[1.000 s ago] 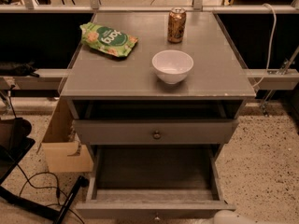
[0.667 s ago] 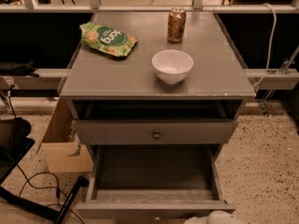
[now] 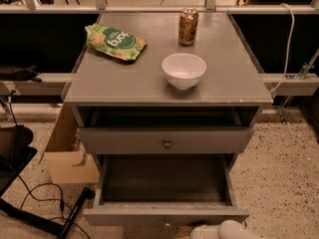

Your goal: Close middle drawer

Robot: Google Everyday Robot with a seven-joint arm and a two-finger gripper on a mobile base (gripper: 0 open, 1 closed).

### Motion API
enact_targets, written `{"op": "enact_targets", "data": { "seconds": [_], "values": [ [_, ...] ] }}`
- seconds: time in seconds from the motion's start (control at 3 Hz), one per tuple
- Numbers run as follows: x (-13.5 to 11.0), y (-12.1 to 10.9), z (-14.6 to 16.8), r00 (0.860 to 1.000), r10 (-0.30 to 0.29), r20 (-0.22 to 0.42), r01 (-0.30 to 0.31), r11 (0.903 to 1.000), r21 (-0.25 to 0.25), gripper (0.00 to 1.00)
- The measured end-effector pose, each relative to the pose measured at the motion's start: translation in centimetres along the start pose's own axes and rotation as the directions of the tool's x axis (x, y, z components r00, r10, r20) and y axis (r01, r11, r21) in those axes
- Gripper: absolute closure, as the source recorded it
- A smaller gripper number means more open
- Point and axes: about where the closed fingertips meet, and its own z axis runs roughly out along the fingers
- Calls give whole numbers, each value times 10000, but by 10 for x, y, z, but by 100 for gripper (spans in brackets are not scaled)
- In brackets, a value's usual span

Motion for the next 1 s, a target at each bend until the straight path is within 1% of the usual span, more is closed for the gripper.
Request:
{"op": "enact_targets", "data": {
  "seconds": [0.33, 0.67, 1.0],
  "values": [
    [-16, -16, 1, 9996, -157, 222, 154, 9998, 156, 100],
    [-47, -45, -4, 9977, -472, 481, 452, 9981, 421, 100],
    [-56, -54, -6, 9970, -557, 536, 529, 9972, 521, 100]
  ]
}}
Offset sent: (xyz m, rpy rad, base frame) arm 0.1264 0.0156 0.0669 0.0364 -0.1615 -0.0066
